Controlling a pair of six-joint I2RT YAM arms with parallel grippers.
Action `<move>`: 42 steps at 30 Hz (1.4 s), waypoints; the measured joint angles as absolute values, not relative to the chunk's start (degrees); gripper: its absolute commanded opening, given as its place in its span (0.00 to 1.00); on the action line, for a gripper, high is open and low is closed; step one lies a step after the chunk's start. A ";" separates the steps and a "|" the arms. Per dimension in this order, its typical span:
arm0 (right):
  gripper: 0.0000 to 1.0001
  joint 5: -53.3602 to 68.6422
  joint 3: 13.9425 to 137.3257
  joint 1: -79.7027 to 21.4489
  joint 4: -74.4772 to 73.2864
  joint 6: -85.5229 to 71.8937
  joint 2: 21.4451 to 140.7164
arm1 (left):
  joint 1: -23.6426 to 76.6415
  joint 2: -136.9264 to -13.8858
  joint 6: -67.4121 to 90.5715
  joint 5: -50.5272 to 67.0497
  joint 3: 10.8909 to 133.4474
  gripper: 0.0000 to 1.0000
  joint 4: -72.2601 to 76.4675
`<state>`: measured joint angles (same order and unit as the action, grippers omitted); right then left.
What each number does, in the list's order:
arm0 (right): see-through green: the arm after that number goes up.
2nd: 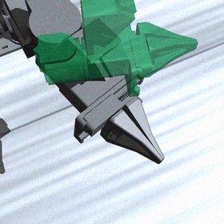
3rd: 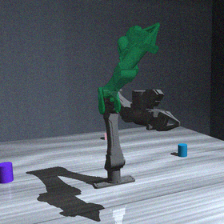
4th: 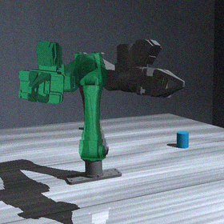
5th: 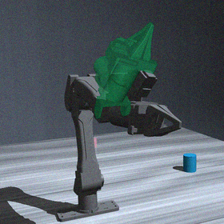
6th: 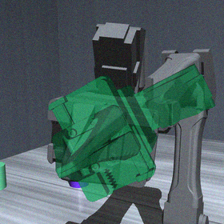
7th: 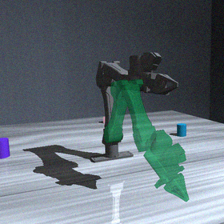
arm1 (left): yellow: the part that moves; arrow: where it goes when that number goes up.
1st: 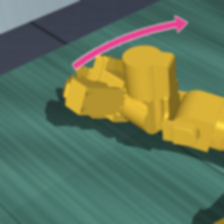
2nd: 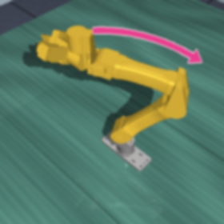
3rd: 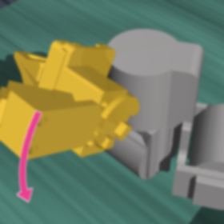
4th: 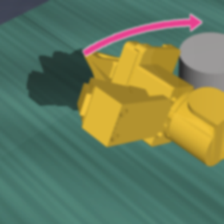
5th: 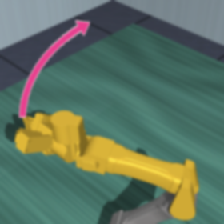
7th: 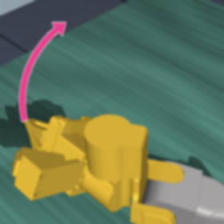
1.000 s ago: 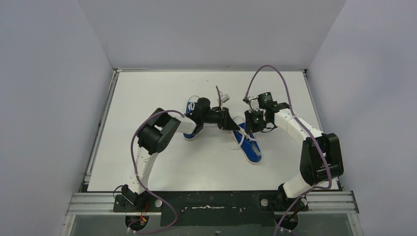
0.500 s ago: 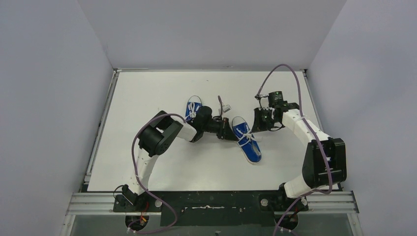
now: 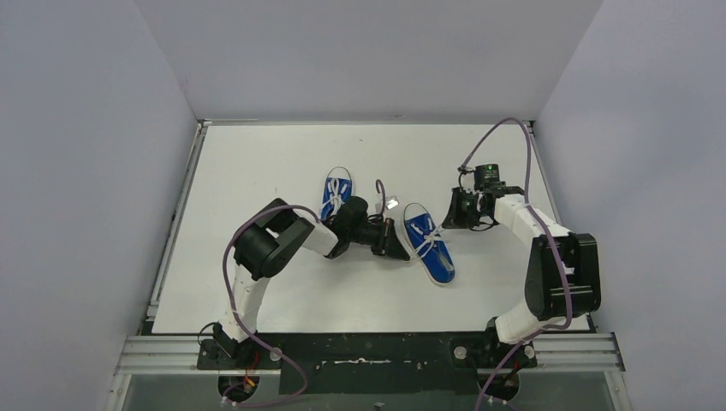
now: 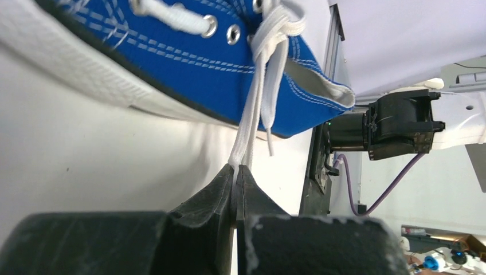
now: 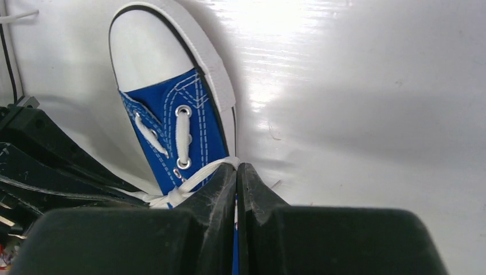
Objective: Tie the shoes
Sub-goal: Tie the shoelace on the shoe.
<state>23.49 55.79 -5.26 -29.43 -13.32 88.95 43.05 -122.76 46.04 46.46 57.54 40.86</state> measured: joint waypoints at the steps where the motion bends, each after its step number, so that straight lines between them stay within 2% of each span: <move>1: 0.00 23.55 55.37 -4.89 -29.02 -13.74 89.14 | 43.05 -122.76 46.17 46.39 57.25 0.00 40.51; 18: 0.00 23.79 53.36 -1.50 -25.10 -14.61 92.84 | 43.03 -119.09 47.40 44.73 49.89 0.00 39.51; 27: 0.00 23.40 53.34 -1.04 -23.94 -14.87 92.99 | 42.78 -118.04 45.63 44.73 50.06 0.00 36.67; 37: 0.00 23.33 52.97 -0.60 -22.72 -14.87 93.78 | 40.47 -117.73 37.26 44.88 54.35 0.00 26.06; 38: 0.03 23.49 52.99 -0.36 -22.74 -14.85 93.95 | 40.27 -117.73 36.82 45.06 54.35 0.13 25.47; 39: 0.18 23.79 53.08 -0.05 -22.81 -14.87 94.32 | 40.07 -117.73 36.38 45.23 54.41 0.25 24.99; 40: 0.33 24.12 53.32 0.10 -23.22 -14.85 94.80 | 39.92 -117.58 35.83 45.41 54.57 0.33 24.21; 42: 0.49 24.08 54.41 0.27 -25.21 -15.00 95.53 | 39.57 -115.87 34.46 45.87 54.83 0.43 21.19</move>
